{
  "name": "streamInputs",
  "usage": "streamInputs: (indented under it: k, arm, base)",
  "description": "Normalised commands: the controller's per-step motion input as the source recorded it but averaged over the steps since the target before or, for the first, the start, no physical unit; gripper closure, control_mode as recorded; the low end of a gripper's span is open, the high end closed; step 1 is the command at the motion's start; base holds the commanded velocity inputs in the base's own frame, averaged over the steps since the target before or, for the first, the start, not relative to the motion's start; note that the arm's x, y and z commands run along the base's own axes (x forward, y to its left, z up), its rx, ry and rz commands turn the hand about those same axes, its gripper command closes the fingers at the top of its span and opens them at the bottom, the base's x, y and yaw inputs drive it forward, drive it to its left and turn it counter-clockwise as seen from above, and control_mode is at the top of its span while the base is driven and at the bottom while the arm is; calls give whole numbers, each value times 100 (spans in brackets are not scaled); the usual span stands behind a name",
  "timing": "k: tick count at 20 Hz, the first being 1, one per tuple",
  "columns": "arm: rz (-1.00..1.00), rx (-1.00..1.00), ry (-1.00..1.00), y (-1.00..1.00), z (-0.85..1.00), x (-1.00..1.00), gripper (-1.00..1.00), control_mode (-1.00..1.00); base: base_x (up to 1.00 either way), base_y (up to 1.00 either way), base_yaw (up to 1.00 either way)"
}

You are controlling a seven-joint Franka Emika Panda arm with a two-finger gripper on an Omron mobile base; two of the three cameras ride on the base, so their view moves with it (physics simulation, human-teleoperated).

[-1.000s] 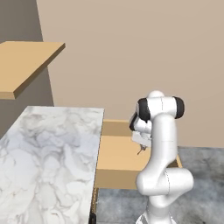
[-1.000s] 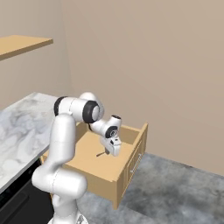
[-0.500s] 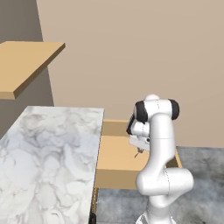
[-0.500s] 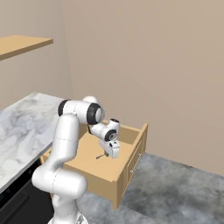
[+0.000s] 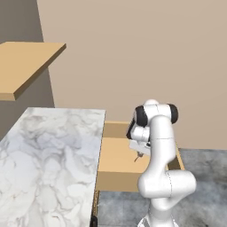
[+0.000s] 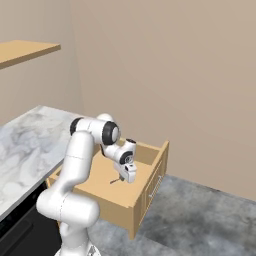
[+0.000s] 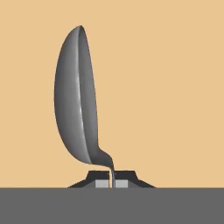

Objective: Organize the utensils by type. Pick up the wooden spoons from the counter and place them in the open cabinet. Then pick up the metallic utensils from the counter and place them in the open drawer.

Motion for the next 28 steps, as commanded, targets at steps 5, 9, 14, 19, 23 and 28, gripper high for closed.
streamInputs:
  k: [5,9,14,19,23,28]
  arm:
    - [0,0,0,3,-13,11,-100,-100]
    - [0,0,1,0,10,1,-100,-100]
    - [0,0,2,0,44,0,-100,-100]
    - [0,0,0,0,72,-13,-100,-100]
    - [0,0,3,0,71,-31,-100,-100]
    - [7,0,0,0,68,-46,-100,-100]
  base:
    - [0,0,0]
    - [0,0,0]
    - [0,0,0]
    - [0,0,0]
    - [0,0,0]
    - [0,0,0]
